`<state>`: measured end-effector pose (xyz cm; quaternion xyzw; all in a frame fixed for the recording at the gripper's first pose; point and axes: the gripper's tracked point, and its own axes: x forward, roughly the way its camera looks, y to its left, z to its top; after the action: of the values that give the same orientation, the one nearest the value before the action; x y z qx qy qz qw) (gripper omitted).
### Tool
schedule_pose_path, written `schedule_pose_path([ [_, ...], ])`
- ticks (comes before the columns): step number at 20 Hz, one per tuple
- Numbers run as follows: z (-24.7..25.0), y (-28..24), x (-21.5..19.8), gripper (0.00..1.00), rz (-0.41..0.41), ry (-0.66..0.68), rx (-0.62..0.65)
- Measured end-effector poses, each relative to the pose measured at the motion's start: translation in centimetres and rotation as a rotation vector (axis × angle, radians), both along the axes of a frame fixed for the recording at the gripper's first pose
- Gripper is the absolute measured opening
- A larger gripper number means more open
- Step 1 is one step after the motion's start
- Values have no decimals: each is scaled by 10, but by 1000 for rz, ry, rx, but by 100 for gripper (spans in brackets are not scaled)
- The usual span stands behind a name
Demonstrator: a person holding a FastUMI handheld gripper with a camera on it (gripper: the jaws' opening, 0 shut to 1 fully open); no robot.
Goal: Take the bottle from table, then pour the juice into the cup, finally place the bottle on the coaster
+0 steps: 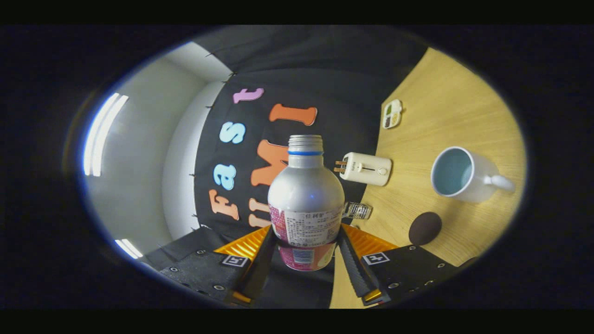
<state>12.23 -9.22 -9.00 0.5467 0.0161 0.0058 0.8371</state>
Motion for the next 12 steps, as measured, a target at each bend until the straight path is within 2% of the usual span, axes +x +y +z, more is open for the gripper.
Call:
schedule_pose_path([
  [2, -1, 2, 0, 74, -1, -3, -148],
  [12, 13, 10, 15, 74, -34, -54, -729],
])
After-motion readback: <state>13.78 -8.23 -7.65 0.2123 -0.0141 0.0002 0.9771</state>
